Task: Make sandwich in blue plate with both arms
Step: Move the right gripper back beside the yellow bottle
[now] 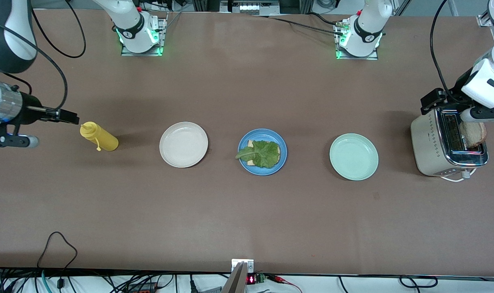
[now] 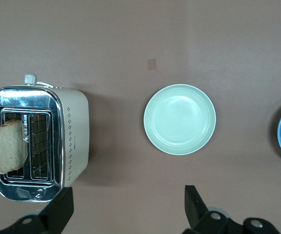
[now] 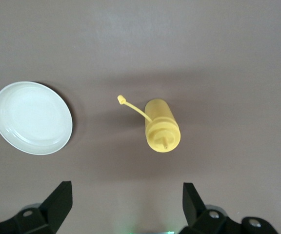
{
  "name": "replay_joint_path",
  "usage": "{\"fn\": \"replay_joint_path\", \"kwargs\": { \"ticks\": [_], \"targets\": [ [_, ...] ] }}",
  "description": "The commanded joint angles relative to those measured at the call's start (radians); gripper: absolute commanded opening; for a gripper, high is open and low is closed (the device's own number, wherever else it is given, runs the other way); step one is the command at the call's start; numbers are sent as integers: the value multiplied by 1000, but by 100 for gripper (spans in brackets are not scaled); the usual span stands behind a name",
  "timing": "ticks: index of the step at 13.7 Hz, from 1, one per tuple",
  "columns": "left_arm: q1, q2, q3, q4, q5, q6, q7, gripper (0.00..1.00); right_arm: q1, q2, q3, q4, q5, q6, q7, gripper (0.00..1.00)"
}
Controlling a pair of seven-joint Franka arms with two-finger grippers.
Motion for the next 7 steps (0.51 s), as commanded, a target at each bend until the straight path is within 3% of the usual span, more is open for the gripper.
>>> {"fn": "replay_joint_path", "kwargs": {
  "ticks": [1,7],
  "targets": [
    [0,-27,4,-12,-12,-9,1,100,-26,4,15,59,-14,6,-20,100],
    [-8,-27,3,-8,-14,1,-4,100,-30,15,18,73,-14,40,-17,100]
  ]
}}
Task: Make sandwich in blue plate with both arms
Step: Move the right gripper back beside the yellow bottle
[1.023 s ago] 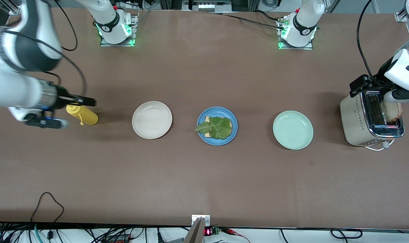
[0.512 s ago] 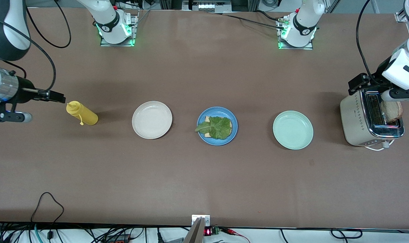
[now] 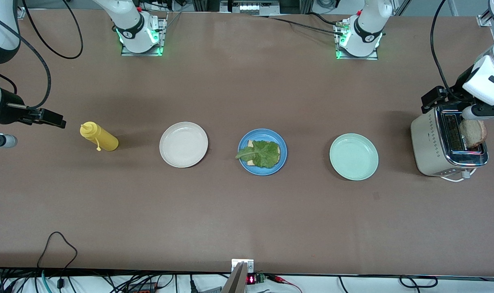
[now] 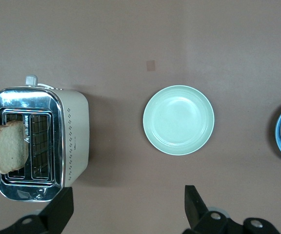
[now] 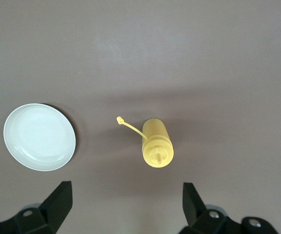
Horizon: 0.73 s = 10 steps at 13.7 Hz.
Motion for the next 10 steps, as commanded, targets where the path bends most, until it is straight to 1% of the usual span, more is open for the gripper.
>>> {"fn": "replay_joint_path", "kwargs": {
  "ticks": [1,5,7,8,10],
  "targets": [
    [-5,-16,4,-11,-13,10,-3,100,-15,19,16,19,-12,19,-15,100],
    [1,-8,4,1,-15,-3,-3,100,-11,19,16,16,-16,25,-18,100],
    [12,-5,19,12,-79,-3,-2,100,-12,16,16,7,-15,20,-31,100],
    [35,-5,20,12,-102,-2,10,100,-18,19,16,7,-4,16,-31,100],
    [36,-2,4,6,-93,-8,15,100,-8,19,18,-22,-15,10,-34,100]
  ]
}}
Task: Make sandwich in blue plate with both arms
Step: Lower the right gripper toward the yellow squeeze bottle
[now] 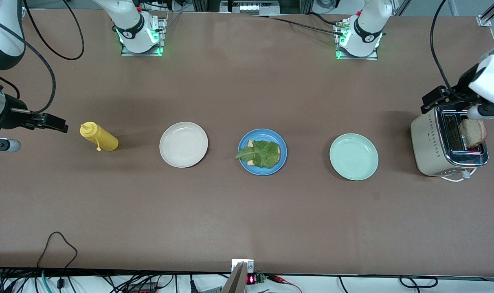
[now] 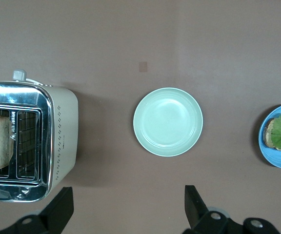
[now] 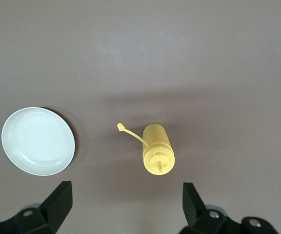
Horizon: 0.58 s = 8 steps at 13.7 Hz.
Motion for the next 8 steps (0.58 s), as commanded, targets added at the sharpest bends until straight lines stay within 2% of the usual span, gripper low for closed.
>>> {"fn": "replay_joint_path", "kwargs": {
  "ticks": [1,3,6,8],
  "targets": [
    [8,-2,-11,4,-14,-19,13,100,-2,-7,16,-24,-17,-29,-50,100],
    [5,-2,-13,7,-11,-12,13,100,-34,-40,11,-65,-3,-58,-169,100],
    [5,2,-13,4,4,-10,11,100,-121,-116,11,-208,24,-7,-227,100],
    [1,2,-14,7,4,-9,11,100,-181,-165,11,-323,88,46,-289,100]
  ]
}}
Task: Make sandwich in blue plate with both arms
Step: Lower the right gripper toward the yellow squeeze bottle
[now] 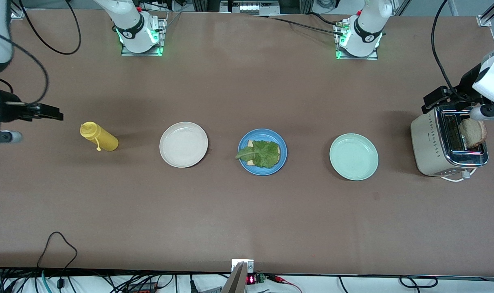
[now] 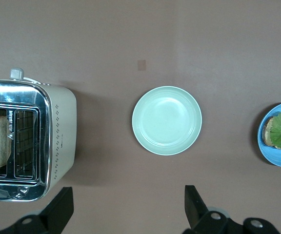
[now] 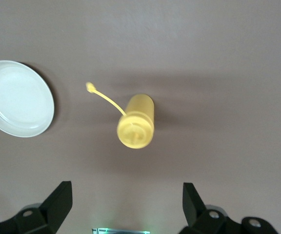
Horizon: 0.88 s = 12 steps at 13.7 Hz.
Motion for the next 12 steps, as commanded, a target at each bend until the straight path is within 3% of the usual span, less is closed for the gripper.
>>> {"fn": "replay_joint_path", "kwargs": {
  "ticks": [1,3,7,12],
  "targets": [
    [0,0,-16,9,5,3,11,100,-112,-105,14,-208,99,90,-123,100],
    [1,0,-27,8,6,12,11,100,-182,-100,14,-262,179,122,-243,100],
    [1,-2,-33,2,6,12,11,100,-184,-87,14,-262,179,123,-312,100],
    [1,-3,-34,0,6,9,11,100,-178,-36,16,-262,177,172,-564,100]
  ]
}}
